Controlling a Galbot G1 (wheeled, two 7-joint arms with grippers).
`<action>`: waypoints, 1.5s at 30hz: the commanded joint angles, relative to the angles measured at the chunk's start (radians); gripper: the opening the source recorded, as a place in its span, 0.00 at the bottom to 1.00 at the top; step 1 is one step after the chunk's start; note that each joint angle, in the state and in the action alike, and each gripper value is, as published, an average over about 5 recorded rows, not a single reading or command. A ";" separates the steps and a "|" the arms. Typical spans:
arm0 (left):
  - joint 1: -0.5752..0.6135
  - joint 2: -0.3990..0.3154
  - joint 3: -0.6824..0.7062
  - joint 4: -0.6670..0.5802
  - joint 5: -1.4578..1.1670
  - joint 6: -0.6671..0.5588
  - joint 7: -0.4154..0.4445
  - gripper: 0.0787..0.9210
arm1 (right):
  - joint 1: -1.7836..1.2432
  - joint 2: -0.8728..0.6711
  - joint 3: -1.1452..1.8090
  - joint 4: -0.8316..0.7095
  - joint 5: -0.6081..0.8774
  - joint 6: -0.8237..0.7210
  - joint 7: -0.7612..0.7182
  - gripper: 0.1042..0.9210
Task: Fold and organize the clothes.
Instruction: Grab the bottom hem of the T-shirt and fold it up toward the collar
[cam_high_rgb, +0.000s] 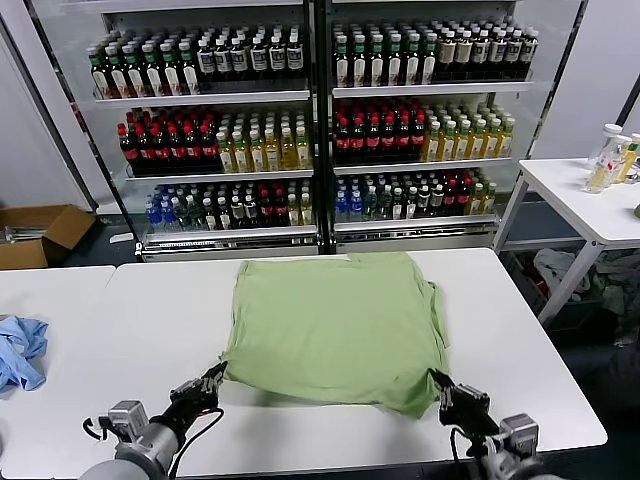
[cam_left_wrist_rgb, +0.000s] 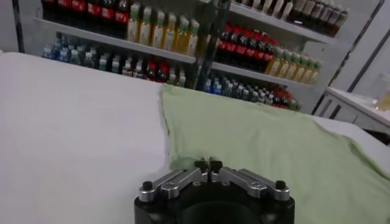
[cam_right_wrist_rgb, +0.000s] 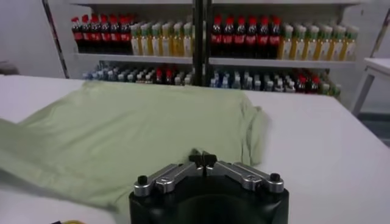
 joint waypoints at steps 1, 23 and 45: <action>-0.177 0.014 0.032 0.145 -0.046 -0.009 0.000 0.01 | 0.224 -0.035 -0.076 -0.129 0.014 0.010 0.000 0.00; -0.358 -0.019 0.171 0.352 0.045 -0.009 -0.003 0.01 | 0.571 0.035 -0.297 -0.417 -0.143 0.070 -0.045 0.00; -0.239 -0.046 0.130 0.282 0.118 -0.034 -0.010 0.52 | 0.280 0.070 -0.134 -0.334 -0.237 0.005 -0.012 0.57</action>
